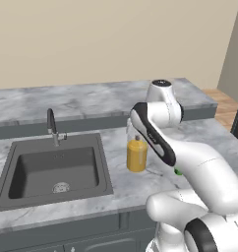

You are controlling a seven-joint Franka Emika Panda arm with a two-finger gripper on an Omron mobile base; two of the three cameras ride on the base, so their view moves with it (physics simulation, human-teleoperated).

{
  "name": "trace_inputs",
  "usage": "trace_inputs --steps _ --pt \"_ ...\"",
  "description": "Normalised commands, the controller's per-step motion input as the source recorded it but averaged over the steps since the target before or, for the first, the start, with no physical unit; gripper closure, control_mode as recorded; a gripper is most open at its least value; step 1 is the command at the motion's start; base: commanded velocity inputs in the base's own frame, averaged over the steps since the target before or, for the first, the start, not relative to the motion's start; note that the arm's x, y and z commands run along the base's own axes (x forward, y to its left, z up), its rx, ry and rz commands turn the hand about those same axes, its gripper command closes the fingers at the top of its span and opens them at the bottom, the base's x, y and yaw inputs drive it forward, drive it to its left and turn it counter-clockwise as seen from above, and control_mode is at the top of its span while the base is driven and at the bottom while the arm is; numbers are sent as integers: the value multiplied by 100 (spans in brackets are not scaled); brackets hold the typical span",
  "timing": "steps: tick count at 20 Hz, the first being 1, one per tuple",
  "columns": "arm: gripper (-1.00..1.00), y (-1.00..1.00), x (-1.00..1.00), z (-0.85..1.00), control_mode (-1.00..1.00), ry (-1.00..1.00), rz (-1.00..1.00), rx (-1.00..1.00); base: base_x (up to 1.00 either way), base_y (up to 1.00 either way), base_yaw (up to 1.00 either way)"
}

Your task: Place the pitcher and cup on the dining counter for serving.

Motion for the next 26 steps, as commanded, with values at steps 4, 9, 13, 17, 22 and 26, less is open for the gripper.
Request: trace_inputs --steps 4,9,13,17,22,26 --pt "-100 30 27 -81 -100 4 -11 0 0 0 0" --pt "-100 16 38 -54 -100 0 -11 -1 0 0 0" --pt "-100 1 32 -30 -100 0 -10 0 0 0 0" --pt "-100 0 32 -17 -100 0 -10 0 0 0 0" --pt "100 0 26 -26 -100 0 -9 0 0 0 0" --pt "100 -3 7 -28 -100 0 -4 -1 0 0 0"
